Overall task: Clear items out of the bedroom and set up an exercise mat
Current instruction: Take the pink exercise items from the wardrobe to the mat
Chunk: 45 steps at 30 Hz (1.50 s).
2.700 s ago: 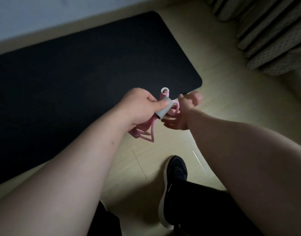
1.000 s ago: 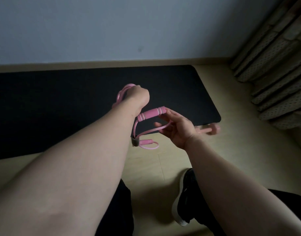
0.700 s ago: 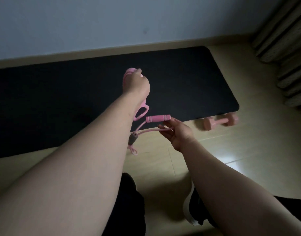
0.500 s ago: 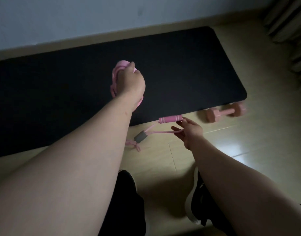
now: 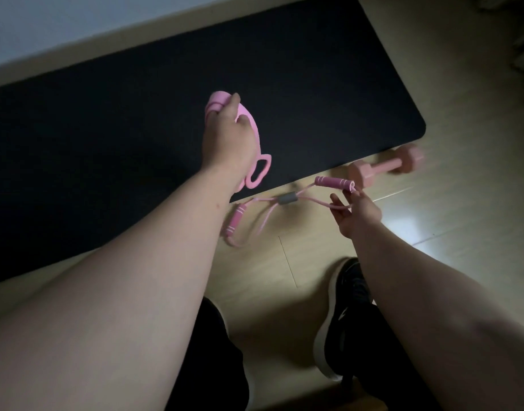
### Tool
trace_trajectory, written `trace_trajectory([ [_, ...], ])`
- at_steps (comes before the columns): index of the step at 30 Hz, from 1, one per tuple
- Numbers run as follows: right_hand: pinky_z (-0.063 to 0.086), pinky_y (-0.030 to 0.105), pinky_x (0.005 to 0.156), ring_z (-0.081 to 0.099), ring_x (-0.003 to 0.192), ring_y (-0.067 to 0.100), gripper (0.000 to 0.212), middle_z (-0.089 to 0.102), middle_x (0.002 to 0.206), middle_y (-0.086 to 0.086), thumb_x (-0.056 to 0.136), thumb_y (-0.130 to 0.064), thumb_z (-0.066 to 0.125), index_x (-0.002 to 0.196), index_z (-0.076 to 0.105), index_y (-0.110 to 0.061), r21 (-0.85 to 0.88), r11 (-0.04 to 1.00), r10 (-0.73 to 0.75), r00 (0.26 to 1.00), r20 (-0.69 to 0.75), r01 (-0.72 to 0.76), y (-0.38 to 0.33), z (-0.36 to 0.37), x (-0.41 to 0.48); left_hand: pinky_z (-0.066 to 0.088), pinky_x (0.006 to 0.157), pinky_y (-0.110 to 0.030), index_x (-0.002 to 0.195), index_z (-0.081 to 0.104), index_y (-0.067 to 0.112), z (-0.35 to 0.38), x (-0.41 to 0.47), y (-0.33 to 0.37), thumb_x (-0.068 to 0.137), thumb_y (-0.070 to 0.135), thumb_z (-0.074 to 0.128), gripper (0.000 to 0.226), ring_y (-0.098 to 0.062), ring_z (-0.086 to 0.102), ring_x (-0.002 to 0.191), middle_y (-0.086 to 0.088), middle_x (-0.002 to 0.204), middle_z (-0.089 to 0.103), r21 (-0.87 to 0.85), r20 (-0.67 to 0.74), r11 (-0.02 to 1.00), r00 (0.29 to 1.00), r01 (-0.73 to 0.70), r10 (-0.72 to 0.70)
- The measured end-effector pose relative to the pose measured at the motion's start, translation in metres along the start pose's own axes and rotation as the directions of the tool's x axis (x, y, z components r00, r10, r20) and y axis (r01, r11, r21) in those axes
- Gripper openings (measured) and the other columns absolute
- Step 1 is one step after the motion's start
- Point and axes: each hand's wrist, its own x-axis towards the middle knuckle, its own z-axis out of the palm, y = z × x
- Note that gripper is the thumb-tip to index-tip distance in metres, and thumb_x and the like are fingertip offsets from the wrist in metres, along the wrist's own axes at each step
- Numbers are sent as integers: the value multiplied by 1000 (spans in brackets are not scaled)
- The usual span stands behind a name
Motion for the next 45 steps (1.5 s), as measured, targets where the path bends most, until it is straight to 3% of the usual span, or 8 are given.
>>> trace_trajectory([
  [9,54,34,85,69,98,15,22,74,108,-8,100,-27,56,118,67,-30,61,998,37,998,-46,-34,1,-13,16,47,89,-10,148,44,29,6,3,-9,103,16,39,47,-10,45,124,10,150,30,61,1,998,1000,-1,1],
  [14,52,35,87,67,100,18,25,68,117,-2,97,-22,58,121,65,-24,4,996,86,990,-113,-86,10,-19,20,49,103,-42,146,45,28,4,3,-14,94,21,42,53,-22,43,133,3,152,30,44,7,999,1000,-14,14],
  [18,46,35,94,54,100,23,29,54,114,3,90,-32,64,115,55,-21,-75,989,107,959,-261,-130,15,-24,13,44,103,-22,148,43,26,2,0,-7,99,15,43,50,-15,44,132,5,153,31,27,-11,1000,1000,10,-10],
  [20,45,36,91,50,98,24,28,52,107,3,88,-35,64,108,51,-21,-122,983,95,952,-290,-135,16,-21,5,40,76,-2,145,47,26,-2,-4,0,101,13,42,46,-4,50,118,12,146,35,-7,-17,998,998,57,-57],
  [26,47,35,75,63,95,29,19,51,90,7,84,-26,60,93,57,-10,-286,949,59,967,-249,-131,10,-5,-24,35,89,-18,139,55,25,-29,-14,16,97,8,42,47,-5,47,117,17,146,45,81,16,997,1000,-11,10],
  [32,48,35,73,65,90,22,20,66,95,3,90,-21,59,108,63,-14,-274,961,-46,999,-8,42,2,34,-83,56,63,-33,94,69,33,-64,-42,44,95,10,48,30,-21,57,82,18,81,52,-12,50,994,992,113,-112],
  [37,51,31,65,66,78,19,10,71,92,5,92,-18,61,97,70,-15,-388,873,-227,950,216,297,-18,71,-150,39,37,-7,107,70,32,-104,-71,61,95,9,55,30,-6,57,74,15,104,59,-62,81,998,996,26,-21],
  [45,52,26,56,67,75,15,27,72,94,2,91,-10,62,114,69,-21,-582,411,-405,712,573,702,-35,99,-276,51,47,-26,101,57,17,-175,-114,81,78,22,80,32,-9,67,65,1,98,62,-25,79,996,993,-86,88],
])
